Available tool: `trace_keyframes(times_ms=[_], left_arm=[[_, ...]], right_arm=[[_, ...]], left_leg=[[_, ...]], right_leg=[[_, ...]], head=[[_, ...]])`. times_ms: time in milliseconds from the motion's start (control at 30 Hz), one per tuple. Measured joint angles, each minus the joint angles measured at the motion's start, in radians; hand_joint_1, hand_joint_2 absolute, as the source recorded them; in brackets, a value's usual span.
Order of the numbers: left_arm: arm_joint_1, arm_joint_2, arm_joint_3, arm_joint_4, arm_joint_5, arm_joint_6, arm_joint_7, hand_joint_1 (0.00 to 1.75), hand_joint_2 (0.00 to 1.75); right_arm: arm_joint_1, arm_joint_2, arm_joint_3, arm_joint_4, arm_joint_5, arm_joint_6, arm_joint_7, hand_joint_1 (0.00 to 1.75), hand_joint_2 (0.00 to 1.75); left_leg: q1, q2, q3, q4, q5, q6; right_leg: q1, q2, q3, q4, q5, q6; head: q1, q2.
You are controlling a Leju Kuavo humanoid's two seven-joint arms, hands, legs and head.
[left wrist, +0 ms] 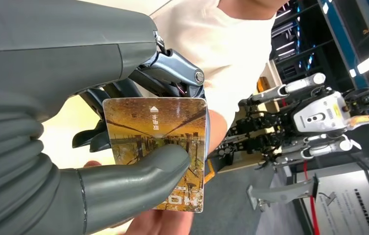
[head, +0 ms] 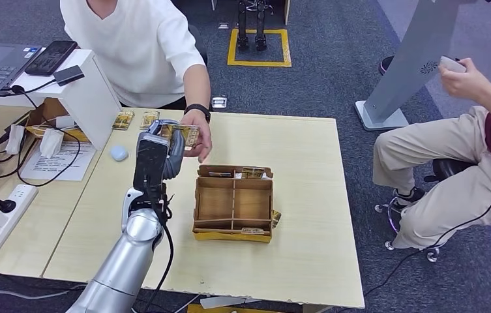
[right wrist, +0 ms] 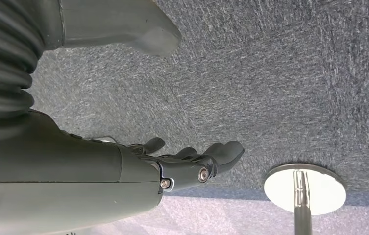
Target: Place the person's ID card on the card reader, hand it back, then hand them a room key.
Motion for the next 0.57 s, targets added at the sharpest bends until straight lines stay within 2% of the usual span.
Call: trace_keyframes(times_ms=[233, 267, 300, 367, 400, 433, 567], left_arm=[[-0.009, 0.001, 0.0, 0.053, -0.021, 0.017, 0.01, 1.75, 1.75], [-0.009, 0.001, 0.0, 0.059, -0.023, 0.019, 0.01, 1.51, 1.75], [-0.009, 0.001, 0.0, 0.063, -0.023, 0.021, 0.01, 1.19, 1.75], [-0.009, 0.001, 0.0, 0.072, -0.026, 0.022, 0.013, 0.31, 1.75], [-0.01, 0.002, 0.0, 0.077, -0.026, 0.022, 0.015, 0.12, 1.75], [-0.01, 0.002, 0.0, 0.081, -0.027, 0.022, 0.018, 0.0, 1.75], [-0.01, 0.002, 0.0, 0.095, -0.027, 0.025, 0.023, 0.0, 1.75]], right_arm=[[-0.004, 0.0, 0.012, 0.0, 0.0, 0.0, 0.011, 0.0, 1.75], [-0.004, 0.0, 0.013, 0.0, 0.0, 0.0, 0.011, 0.0, 1.75], [-0.004, 0.0, 0.014, 0.0, 0.0, 0.0, 0.012, 0.0, 1.75], [-0.004, 0.0, 0.015, 0.0, 0.0, 0.0, 0.015, 0.0, 1.75], [-0.004, 0.0, 0.016, 0.0, 0.0, 0.0, 0.017, 0.0, 1.75], [-0.004, 0.0, 0.016, 0.0, 0.001, 0.0, 0.018, 0.0, 1.75], [-0.004, 0.0, 0.015, 0.0, 0.002, 0.0, 0.019, 0.0, 1.75]], left_leg=[[0.0, 0.0, 0.0, 0.0, 0.0, 0.0], [0.0, 0.0, 0.0, 0.0, 0.0, 0.0], [0.0, 0.0, 0.0, 0.0, 0.0, 0.0], [0.0, 0.0, 0.0, 0.0, 0.0, 0.0], [0.0, 0.0, 0.0, 0.0, 0.0, 0.0], [0.0, 0.0, 0.0, 0.0, 0.0, 0.0], [0.0, 0.0, 0.0, 0.0, 0.0, 0.0]], right_leg=[[0.0, 0.0, 0.0, 0.0, 0.0, 0.0], [0.0, 0.0, 0.0, 0.0, 0.0, 0.0], [0.0, 0.0, 0.0, 0.0, 0.0, 0.0], [0.0, 0.0, 0.0, 0.0, 0.0, 0.0], [0.0, 0.0, 0.0, 0.0, 0.0, 0.0], [0.0, 0.0, 0.0, 0.0, 0.0, 0.0], [0.0, 0.0, 0.0, 0.0, 0.0, 0.0]], head=[[0.0, 0.0], [0.0, 0.0], [0.0, 0.0], [0.0, 0.0], [0.0, 0.0], [0.0, 0.0], [0.0, 0.0]])
